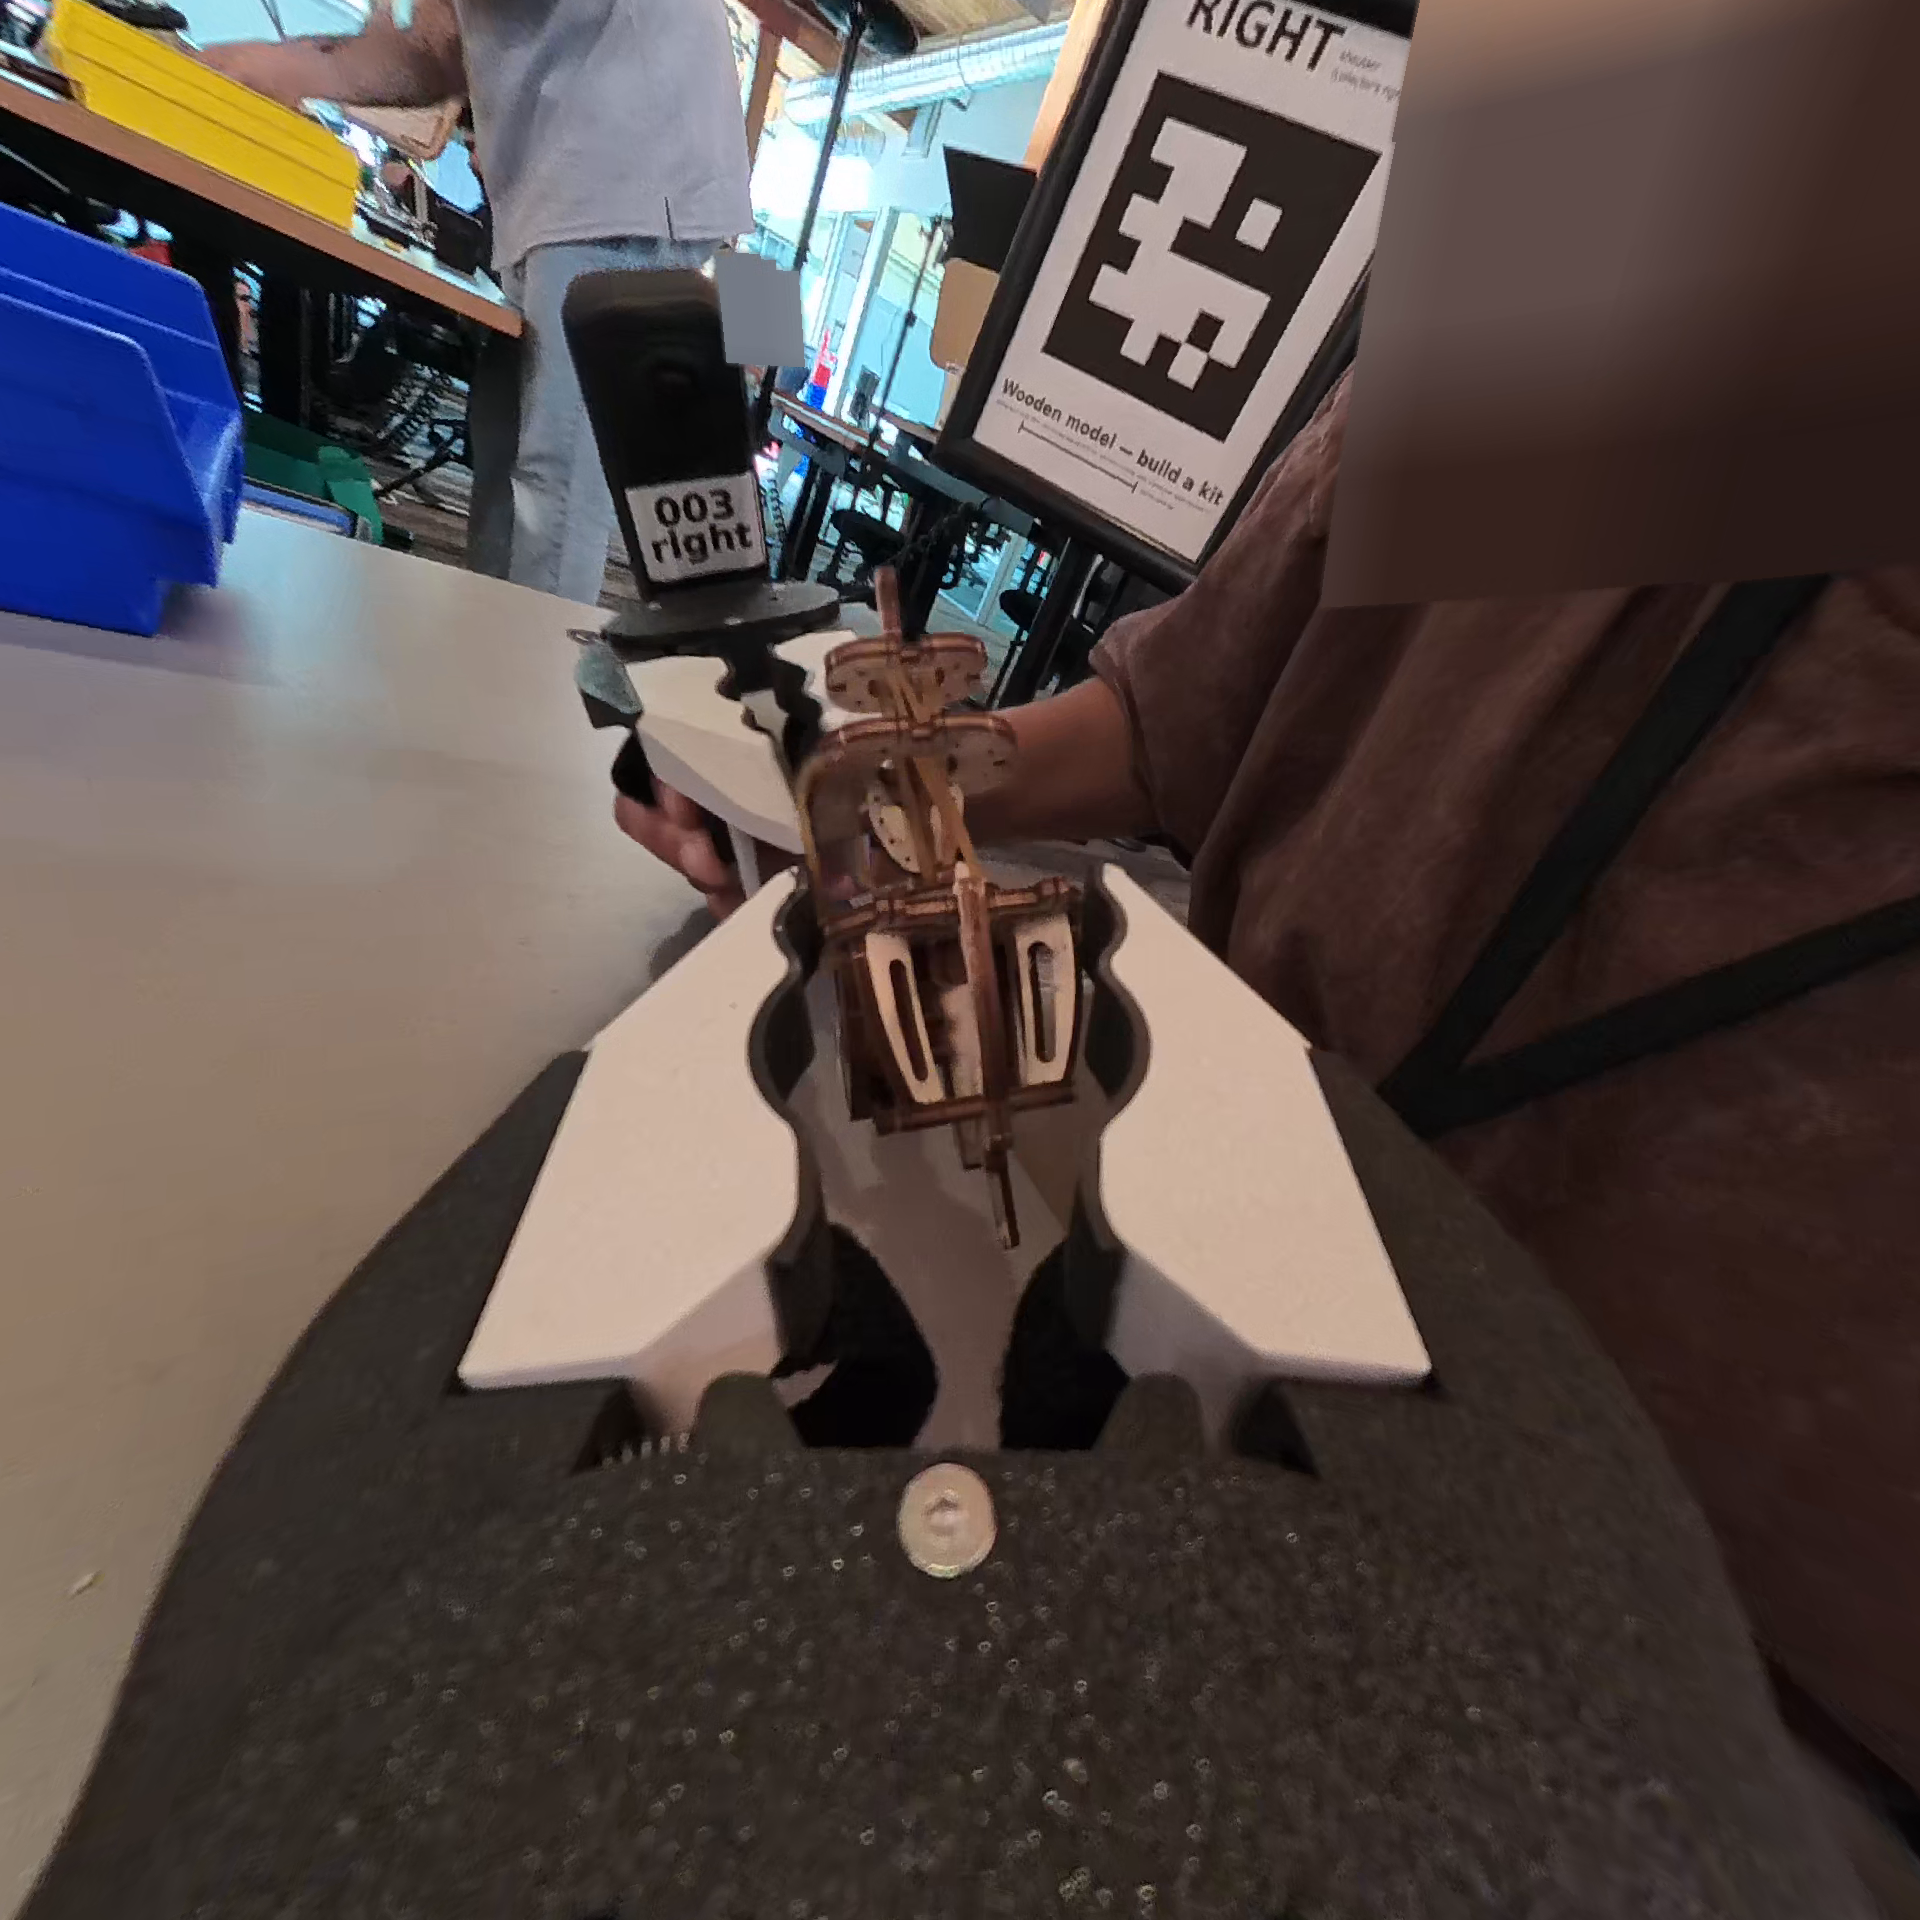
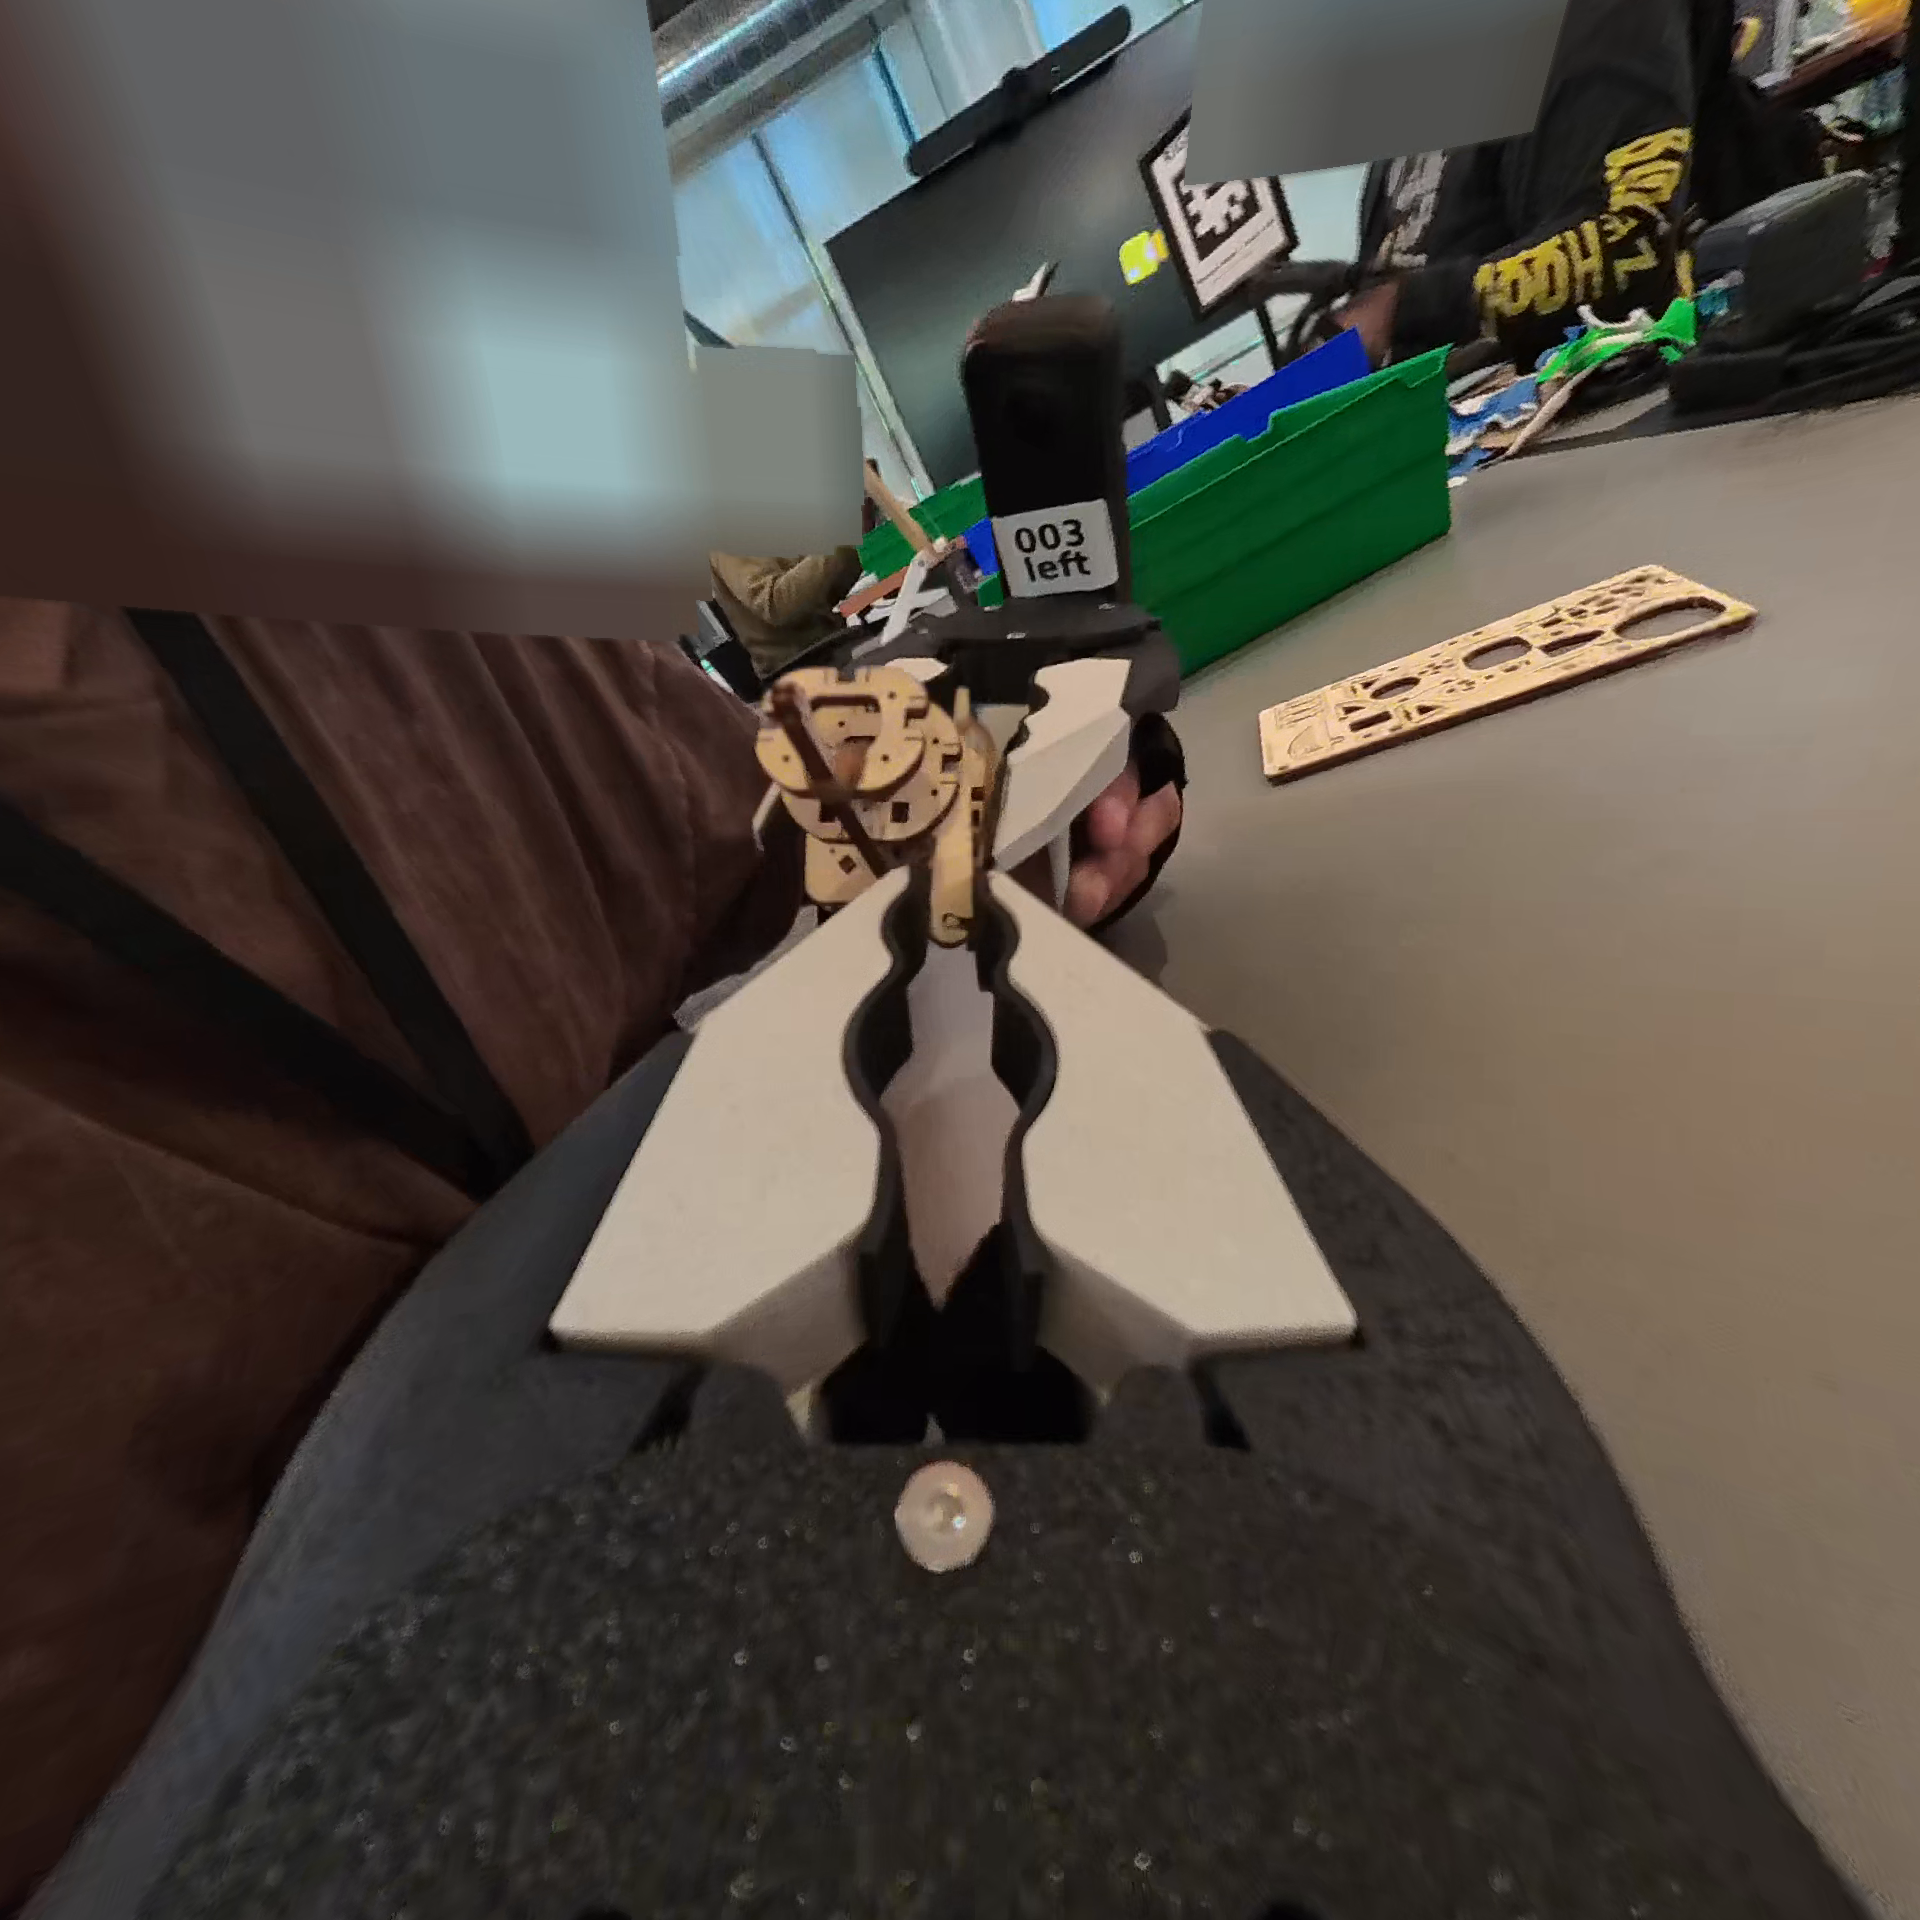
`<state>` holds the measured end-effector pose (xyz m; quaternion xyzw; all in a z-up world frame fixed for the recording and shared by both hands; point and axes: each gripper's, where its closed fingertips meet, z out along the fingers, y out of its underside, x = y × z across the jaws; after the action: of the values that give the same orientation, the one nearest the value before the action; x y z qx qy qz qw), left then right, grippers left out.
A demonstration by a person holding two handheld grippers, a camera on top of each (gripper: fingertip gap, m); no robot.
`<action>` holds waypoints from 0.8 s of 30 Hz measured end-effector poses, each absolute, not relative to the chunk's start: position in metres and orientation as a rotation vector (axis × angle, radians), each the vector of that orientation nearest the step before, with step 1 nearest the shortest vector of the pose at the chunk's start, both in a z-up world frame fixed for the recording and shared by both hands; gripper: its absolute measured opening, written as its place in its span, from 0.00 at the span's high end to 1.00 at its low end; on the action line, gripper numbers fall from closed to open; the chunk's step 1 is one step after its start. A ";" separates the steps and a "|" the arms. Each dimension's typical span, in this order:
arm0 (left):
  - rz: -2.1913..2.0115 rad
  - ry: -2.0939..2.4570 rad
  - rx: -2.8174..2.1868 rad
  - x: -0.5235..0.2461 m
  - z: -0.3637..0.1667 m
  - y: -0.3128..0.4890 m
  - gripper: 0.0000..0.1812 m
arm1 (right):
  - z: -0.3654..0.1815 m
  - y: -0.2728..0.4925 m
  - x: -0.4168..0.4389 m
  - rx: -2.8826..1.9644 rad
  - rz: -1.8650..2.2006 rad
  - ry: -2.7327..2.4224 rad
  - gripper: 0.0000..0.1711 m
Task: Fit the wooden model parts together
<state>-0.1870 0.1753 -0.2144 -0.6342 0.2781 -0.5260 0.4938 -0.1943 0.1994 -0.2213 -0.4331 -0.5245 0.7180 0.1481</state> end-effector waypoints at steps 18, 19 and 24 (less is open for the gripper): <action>-1.092 0.748 -1.624 -0.179 -0.229 0.178 0.73 | -0.234 0.267 -0.201 -1.626 1.919 -1.294 1.00; -1.083 0.744 -1.634 -0.181 -0.230 0.180 0.73 | -0.244 0.275 -0.199 -1.652 1.747 -1.396 1.00; -0.966 0.729 -1.672 -0.203 -0.237 0.194 0.73 | -0.285 0.289 -0.187 -1.665 1.200 -1.724 0.96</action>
<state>-0.2027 0.1943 -0.2365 -0.6952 0.3031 -0.4018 0.5132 -0.1866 0.2885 -0.2852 -0.6048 -0.6261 0.4357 0.2286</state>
